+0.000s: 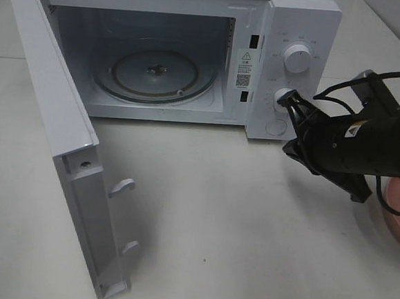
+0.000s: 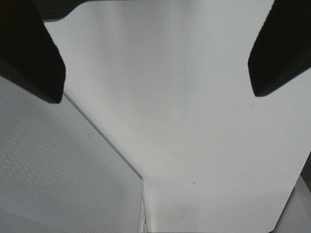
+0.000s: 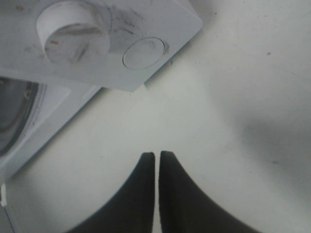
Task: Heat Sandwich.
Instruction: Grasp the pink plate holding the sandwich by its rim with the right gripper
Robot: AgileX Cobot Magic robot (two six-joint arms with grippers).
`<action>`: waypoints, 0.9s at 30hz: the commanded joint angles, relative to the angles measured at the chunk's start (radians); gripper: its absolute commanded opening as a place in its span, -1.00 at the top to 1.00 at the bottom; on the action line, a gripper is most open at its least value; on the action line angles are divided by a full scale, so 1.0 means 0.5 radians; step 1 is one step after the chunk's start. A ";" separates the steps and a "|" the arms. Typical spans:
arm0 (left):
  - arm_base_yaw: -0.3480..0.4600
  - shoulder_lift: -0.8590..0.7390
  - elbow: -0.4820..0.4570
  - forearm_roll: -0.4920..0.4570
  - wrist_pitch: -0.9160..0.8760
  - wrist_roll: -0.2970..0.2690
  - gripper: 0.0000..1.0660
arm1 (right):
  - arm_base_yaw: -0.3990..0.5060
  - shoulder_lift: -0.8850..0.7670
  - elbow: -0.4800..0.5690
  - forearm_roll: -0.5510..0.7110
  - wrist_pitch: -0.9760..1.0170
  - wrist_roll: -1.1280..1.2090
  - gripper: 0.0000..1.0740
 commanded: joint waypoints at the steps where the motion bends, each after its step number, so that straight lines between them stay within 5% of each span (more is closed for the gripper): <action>1: 0.002 -0.034 0.002 -0.002 -0.024 -0.004 -0.83 | -0.008 -0.118 0.002 -0.026 0.228 -0.442 0.85; 11: 0.002 -0.034 0.002 -0.002 -0.024 -0.004 -0.83 | -0.008 -0.280 0.002 -0.026 0.794 -1.354 0.78; 18: 0.002 -0.034 0.002 -0.002 -0.024 -0.004 -0.83 | -0.008 -0.322 -0.010 -0.094 1.030 -1.488 0.74; 27: 0.002 -0.034 0.002 -0.002 -0.024 -0.004 -0.83 | -0.008 -0.326 -0.232 -0.592 1.678 -1.462 0.67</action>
